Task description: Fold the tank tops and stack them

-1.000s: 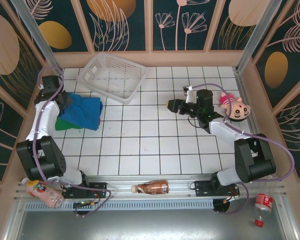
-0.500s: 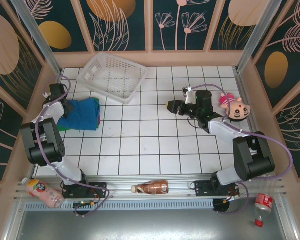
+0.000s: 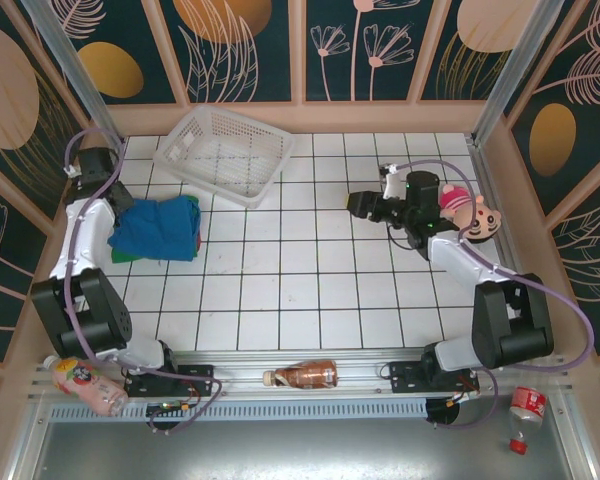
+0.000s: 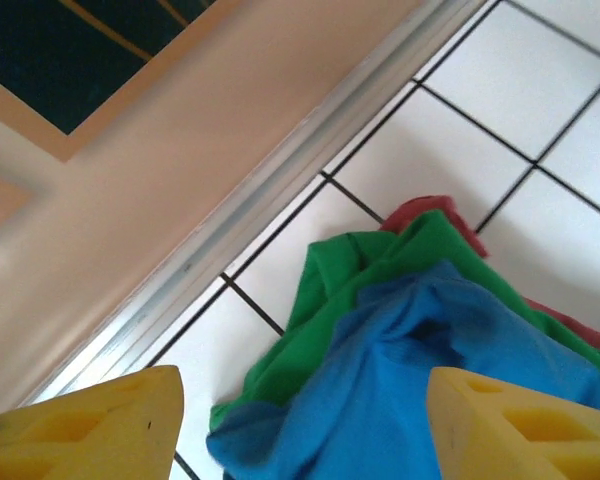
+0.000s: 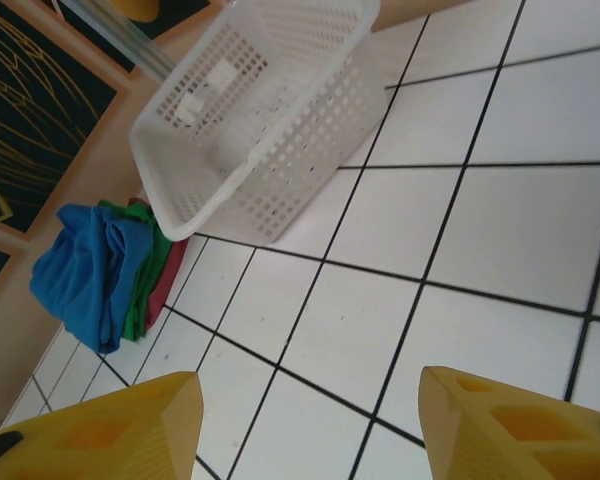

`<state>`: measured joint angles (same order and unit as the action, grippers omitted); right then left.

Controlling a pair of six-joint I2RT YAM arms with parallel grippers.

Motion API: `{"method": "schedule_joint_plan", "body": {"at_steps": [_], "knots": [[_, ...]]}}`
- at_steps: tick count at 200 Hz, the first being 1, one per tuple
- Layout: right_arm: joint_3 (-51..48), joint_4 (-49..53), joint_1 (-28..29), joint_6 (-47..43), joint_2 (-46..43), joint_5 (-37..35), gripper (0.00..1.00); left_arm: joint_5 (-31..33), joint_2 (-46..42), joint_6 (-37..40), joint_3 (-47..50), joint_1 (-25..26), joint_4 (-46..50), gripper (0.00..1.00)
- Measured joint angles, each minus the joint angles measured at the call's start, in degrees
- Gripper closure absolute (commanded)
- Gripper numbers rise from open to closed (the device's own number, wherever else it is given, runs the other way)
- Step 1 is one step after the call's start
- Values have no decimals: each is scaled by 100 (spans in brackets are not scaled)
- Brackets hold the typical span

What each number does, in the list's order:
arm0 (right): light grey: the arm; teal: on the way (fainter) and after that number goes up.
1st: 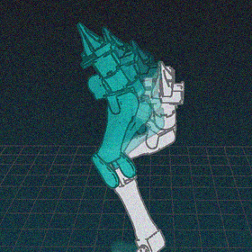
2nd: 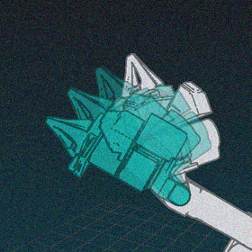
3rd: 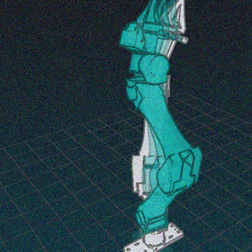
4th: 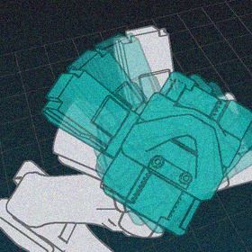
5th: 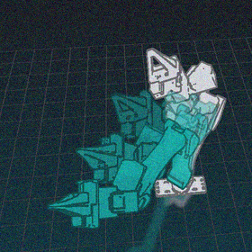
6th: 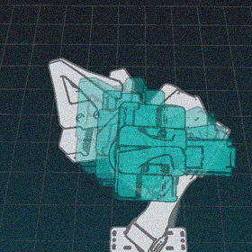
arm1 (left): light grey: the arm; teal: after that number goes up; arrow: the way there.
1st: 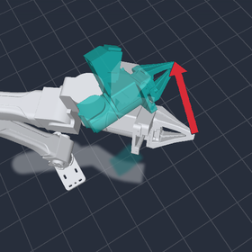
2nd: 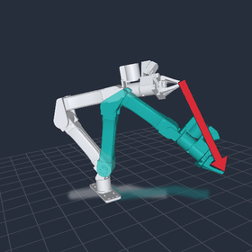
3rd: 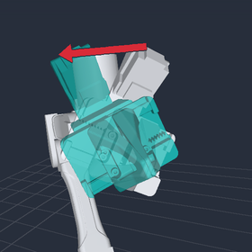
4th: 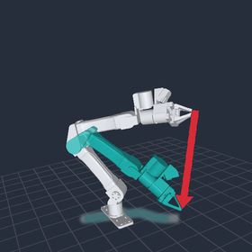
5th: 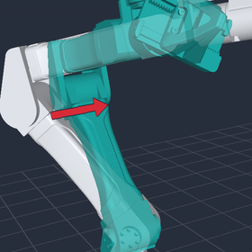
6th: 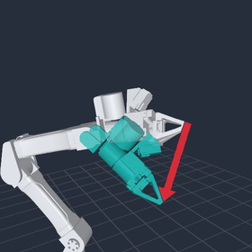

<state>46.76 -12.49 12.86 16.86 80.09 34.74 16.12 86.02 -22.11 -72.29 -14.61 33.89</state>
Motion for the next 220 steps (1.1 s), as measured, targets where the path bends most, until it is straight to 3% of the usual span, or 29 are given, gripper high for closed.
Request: {"method": "schedule_joint_plan", "body": {"at_steps": [59, 72, 125, 160, 220], "knots": [[-4, 199, -260, -160, -160, 101, 41, -1700, -59, -520, 315, 1167, 66, 59], [-42, 205, -264, -162, -201, 116, 41, -1961, 111, -584, 463, 1235, -107, 63], [-208, 297, -315, -216, -348, 133, 41, -2623, 1169, -595, 573, 1255, -848, 64], [-269, 365, -352, -225, -433, 133, 41, -2833, 1733, -494, 358, 1272, -1080, 58], [-271, 439, -483, -306, -710, 136, 40, -2896, 1283, 17, 122, 1281, -756, 28]]}}
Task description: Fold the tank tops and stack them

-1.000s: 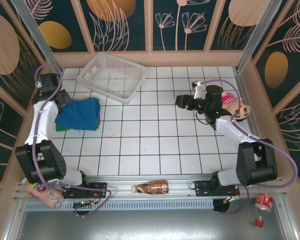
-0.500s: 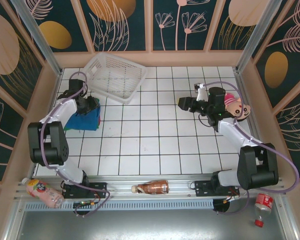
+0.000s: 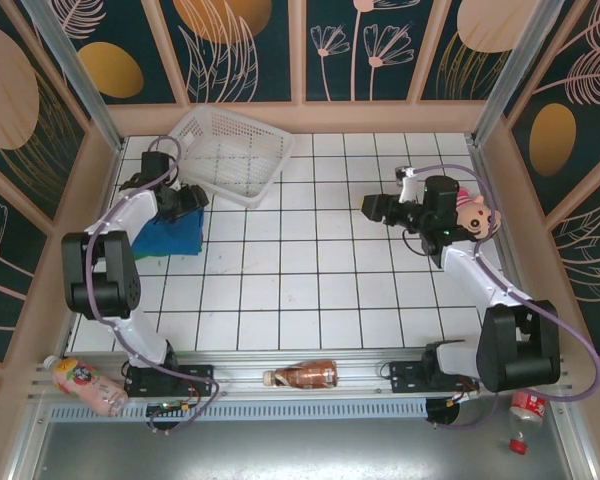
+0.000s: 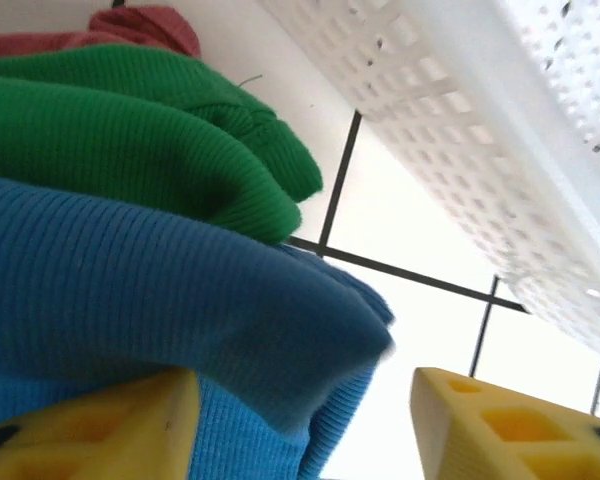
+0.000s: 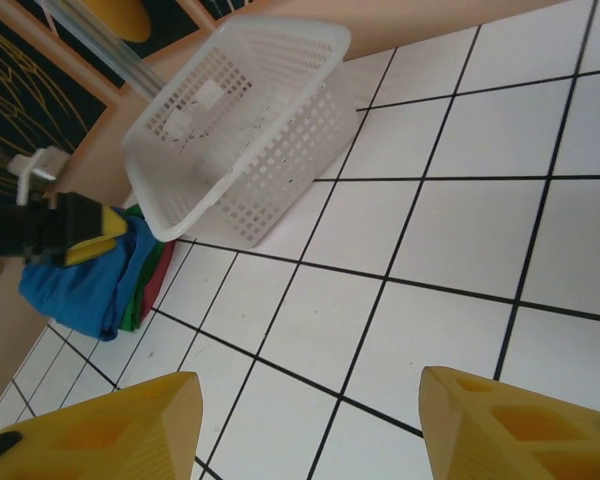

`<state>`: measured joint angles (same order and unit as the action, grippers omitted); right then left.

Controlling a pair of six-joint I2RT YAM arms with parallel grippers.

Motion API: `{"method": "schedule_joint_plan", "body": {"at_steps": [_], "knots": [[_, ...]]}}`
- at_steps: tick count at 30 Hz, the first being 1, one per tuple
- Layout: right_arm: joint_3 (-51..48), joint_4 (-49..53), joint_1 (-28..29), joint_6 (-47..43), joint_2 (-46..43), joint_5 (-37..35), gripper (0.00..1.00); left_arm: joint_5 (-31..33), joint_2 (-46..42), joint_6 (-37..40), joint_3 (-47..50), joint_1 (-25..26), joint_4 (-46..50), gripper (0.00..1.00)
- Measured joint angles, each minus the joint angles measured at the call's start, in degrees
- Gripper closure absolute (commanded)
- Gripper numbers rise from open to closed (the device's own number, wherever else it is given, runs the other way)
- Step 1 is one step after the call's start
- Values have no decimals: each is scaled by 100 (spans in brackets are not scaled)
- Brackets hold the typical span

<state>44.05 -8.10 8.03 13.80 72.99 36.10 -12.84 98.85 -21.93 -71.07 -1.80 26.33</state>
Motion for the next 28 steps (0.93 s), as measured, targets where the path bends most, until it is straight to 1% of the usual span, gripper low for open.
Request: {"method": "schedule_joint_plan", "body": {"at_steps": [1, 4, 6, 7, 8, 11, 12, 13, 15, 18, 20, 24, 26, 28], "knots": [[-11, -11, -48, -2, -9, 0, 39, 33, -208, 96, 0, 0, 116, 27], [-122, -72, -286, -4, -20, 2, 38, 146, -1016, 437, 20, -44, 402, 12], [-205, -111, -505, -9, -20, -24, 36, 271, -1709, 667, 247, -140, 352, 6], [-225, -131, -597, -15, -9, -66, 26, 315, -2037, 774, 442, -212, 295, 2], [-234, -160, -697, -31, 15, -155, 21, 387, -2444, 863, 756, -326, 179, 1], [-260, -328, -920, -170, 116, -682, 20, 616, -3329, 1040, 1961, -601, -409, 1], [-317, -413, -988, -214, 122, -903, 12, 695, -3508, 1082, 2387, -645, -616, 1], [-396, -518, -1034, -249, 120, -1067, 2, 763, -3604, 1117, 2761, -651, -831, 1], [-621, -791, -1108, -448, 120, -1519, 1, 911, -3659, 1163, 3523, -649, -1410, 1], [-927, -1121, -1121, -734, 144, -2116, 1, 1080, -3681, 1209, 4312, -651, -2149, 1], [-1134, -1427, -1121, -857, 179, -2483, 1, 1235, -3766, 1281, 4538, -651, -2568, 1], [-1558, -2079, -1110, -953, 319, -2938, 1, 1386, -3995, 1357, 4741, -651, -3617, 1], [-1714, -2361, -1095, -988, 444, -3115, 1, 1399, -3985, 1364, 4813, -651, -4083, 1], [-1816, -2581, -1080, -990, 560, -3224, 1, 1377, -3832, 1384, 4813, -651, -4356, 1]]}}
